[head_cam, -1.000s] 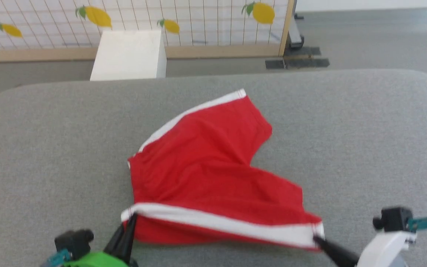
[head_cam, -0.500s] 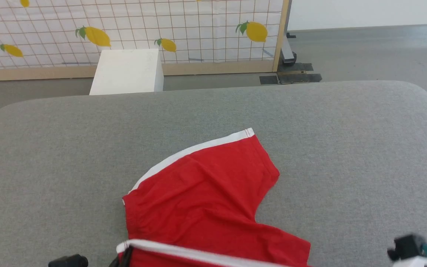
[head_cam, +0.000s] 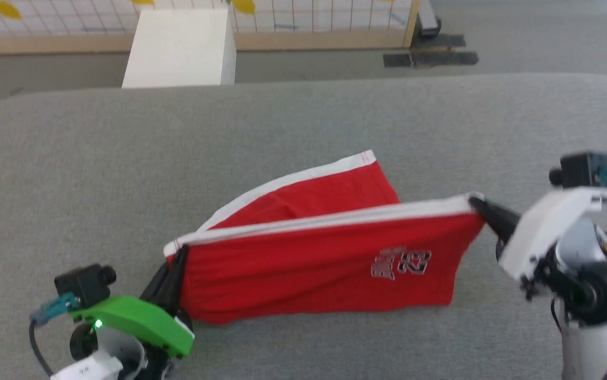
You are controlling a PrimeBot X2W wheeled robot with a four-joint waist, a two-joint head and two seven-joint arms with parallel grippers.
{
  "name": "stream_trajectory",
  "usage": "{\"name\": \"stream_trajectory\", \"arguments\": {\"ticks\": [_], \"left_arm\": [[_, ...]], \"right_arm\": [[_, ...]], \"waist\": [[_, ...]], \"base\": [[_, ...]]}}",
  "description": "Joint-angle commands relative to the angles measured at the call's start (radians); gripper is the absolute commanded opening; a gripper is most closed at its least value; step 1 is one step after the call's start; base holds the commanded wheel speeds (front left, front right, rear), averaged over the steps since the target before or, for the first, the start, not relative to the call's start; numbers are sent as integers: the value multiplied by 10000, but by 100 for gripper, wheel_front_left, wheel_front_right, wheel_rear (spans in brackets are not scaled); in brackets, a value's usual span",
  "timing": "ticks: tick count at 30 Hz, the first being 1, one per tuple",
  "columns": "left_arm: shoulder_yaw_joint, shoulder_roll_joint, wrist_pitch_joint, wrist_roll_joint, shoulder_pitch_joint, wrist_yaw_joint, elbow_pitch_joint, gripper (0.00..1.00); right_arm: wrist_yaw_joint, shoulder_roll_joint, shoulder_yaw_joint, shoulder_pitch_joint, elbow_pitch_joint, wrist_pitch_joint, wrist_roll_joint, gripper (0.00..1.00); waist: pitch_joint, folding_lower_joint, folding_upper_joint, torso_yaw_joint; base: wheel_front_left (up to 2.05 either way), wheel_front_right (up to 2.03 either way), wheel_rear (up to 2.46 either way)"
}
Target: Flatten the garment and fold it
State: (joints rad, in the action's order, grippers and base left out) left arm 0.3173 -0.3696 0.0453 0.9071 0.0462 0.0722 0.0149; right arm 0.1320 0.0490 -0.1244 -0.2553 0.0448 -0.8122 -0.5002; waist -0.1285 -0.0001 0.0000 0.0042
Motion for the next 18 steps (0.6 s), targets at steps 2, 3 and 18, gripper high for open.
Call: {"name": "stream_trajectory", "arguments": {"ticks": [2,3,18], "left_arm": [[-53,89,-91,69,479,66,223,0],[-42,124,-145,100,640,51,312,0],[38,353,55,143,2150,-648,1314,0]], "right_arm": [[-13,12,91,-951,-659,380,437,0],[-13,12,133,-1359,-1025,554,560,0],[-13,12,1226,-5266,-5724,2512,1592,0]], "waist": [[-929,1,0,542],[-1116,1,0,608],[-2653,1,0,1357]], "base": [[0,0,0],[0,0,0],[0,0,0]]}}
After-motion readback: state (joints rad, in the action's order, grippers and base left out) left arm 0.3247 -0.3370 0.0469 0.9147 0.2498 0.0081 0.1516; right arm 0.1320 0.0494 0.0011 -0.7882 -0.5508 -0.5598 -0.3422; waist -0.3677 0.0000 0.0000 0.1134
